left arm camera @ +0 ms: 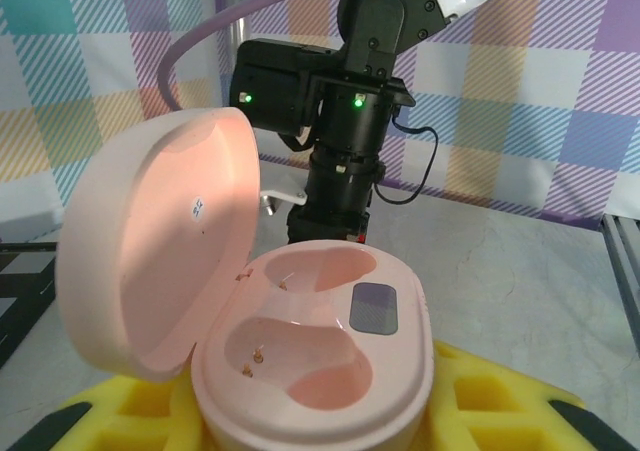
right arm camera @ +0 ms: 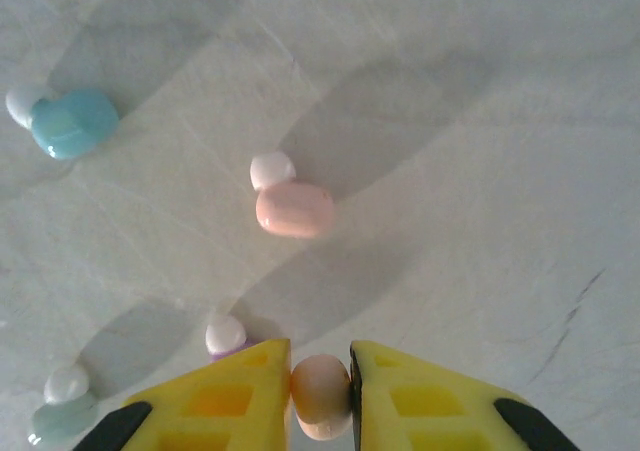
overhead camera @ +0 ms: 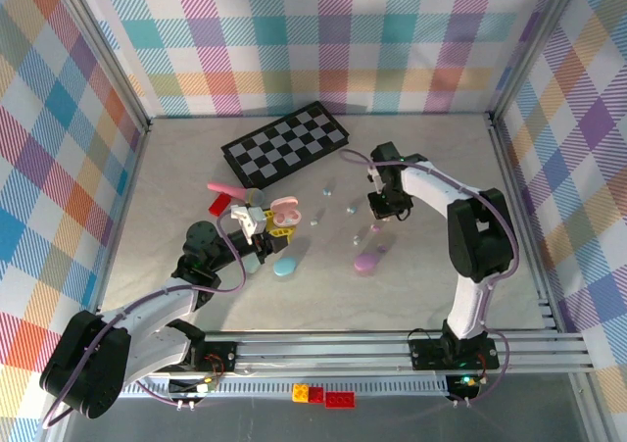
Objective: Insert wireless bluetooth earbuds into charging case
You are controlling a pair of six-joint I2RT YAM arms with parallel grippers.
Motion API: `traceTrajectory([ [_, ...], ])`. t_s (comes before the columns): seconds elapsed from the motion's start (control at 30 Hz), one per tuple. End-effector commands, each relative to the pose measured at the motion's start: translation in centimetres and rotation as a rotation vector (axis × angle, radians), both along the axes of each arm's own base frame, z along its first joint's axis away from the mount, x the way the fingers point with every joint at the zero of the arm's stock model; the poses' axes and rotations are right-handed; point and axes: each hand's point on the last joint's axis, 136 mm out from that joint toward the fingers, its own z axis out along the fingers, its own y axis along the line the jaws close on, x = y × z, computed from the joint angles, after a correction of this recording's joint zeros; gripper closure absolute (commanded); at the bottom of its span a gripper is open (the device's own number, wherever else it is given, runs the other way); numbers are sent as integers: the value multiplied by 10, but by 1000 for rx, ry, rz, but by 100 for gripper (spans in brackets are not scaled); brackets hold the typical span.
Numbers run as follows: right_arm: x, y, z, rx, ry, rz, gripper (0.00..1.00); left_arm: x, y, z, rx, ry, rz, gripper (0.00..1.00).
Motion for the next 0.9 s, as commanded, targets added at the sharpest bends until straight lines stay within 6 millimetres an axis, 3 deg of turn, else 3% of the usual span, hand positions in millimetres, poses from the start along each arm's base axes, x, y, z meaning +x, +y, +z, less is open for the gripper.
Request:
traceTrajectory([
  [0.0,-10,25,26,263,21,-47,78,3,-2,11,4,-50,-19,63],
  [0.3,-21,44,93,738,11,-100,78,12,-14,12,11,-65,-33,64],
  [0.43,-24,47,121,870,-9,-101,78,14,-24,12,17,-80,-53,64],
  [0.87,-45,66,184,1177,48,-70,78,23,-46,29,-60,-129,-98,65],
])
